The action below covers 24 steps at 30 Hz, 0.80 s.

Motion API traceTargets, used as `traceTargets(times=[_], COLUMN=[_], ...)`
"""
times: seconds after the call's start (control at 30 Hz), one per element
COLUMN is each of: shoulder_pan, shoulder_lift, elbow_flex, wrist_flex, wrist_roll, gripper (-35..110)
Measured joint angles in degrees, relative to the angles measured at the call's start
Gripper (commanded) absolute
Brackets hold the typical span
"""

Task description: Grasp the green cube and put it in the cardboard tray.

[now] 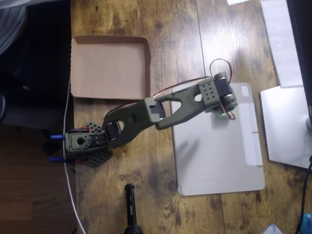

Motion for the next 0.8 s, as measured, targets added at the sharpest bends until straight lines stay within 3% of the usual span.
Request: traceTargets(times=[0.3,0.8], shoulder_pan=[-2.20,-2.29], shoulder_lift=[-12.30,-16.26], elbow_flex=[-11.87,-20.21], wrist_flex=[0.00,0.00], wrist_roll=[0.09,-1.32], gripper=[23,31])
